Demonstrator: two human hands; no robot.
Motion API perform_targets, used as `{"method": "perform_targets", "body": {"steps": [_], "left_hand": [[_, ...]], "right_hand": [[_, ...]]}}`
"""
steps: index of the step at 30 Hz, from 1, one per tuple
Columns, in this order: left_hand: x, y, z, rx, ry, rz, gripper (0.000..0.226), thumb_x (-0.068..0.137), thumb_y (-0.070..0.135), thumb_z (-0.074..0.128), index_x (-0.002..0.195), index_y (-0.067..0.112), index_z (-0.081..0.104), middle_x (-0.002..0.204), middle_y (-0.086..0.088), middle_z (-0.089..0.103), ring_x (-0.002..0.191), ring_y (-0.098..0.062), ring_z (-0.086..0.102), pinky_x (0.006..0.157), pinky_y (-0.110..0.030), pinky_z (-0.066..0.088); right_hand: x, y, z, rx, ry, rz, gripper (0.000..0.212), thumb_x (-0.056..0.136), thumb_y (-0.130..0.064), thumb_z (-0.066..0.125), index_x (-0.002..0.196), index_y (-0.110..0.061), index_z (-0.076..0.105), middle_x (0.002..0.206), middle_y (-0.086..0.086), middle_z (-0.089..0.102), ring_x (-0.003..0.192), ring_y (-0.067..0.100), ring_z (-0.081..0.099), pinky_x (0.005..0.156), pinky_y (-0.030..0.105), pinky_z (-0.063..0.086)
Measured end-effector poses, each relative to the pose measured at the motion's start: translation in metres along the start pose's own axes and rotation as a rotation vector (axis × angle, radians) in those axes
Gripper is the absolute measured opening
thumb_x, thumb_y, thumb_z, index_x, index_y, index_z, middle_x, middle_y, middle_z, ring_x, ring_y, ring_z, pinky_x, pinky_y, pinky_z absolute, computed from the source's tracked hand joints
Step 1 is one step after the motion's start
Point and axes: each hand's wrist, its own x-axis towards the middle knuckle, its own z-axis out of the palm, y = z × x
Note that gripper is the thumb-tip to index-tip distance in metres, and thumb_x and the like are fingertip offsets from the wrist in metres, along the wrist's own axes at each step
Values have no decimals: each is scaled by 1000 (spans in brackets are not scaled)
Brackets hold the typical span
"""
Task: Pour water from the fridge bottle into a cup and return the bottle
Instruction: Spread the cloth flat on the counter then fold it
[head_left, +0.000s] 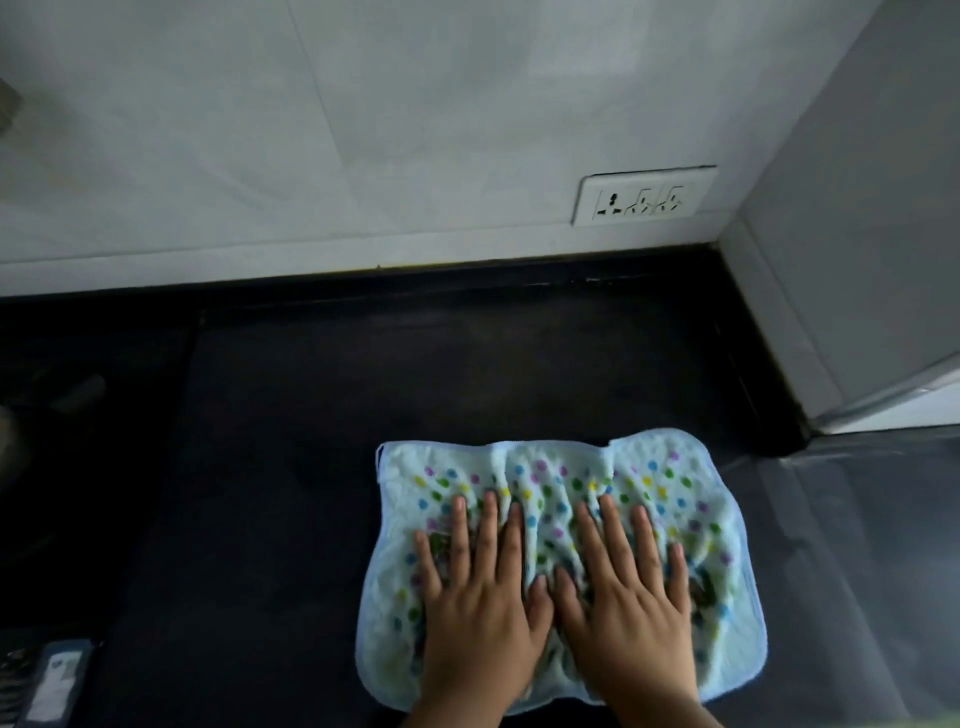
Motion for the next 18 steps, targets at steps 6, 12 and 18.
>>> {"method": "perform_targets", "body": {"steps": [6,12,18], "left_hand": [[2,-3,1,-13,9,8,79,93,56,51,162,24,32,172,-2,25,159,-33,20,118,-71,24],[2,-7,-5,-75,-100,-7,65,101,50,35,161,26,36,170,6,29,159,-26,20,122,-64,21],[-3,-5,-34,-420,-93,-124,38,109,26,47,144,29,61,154,14,53,155,-17,33,128,-46,22]], "right_hand": [[1,-1,-2,-27,-6,-14,79,95,-70,30,162,-45,-4,172,-18,-7,160,15,-14,128,55,1],[0,-5,-21,-26,-137,-15,72,99,-70,8,158,-42,-23,165,-16,-33,151,15,-37,125,51,-16],[3,-21,-58,293,-260,50,48,109,-40,33,154,-33,46,169,-10,27,158,18,19,128,37,19]]}}
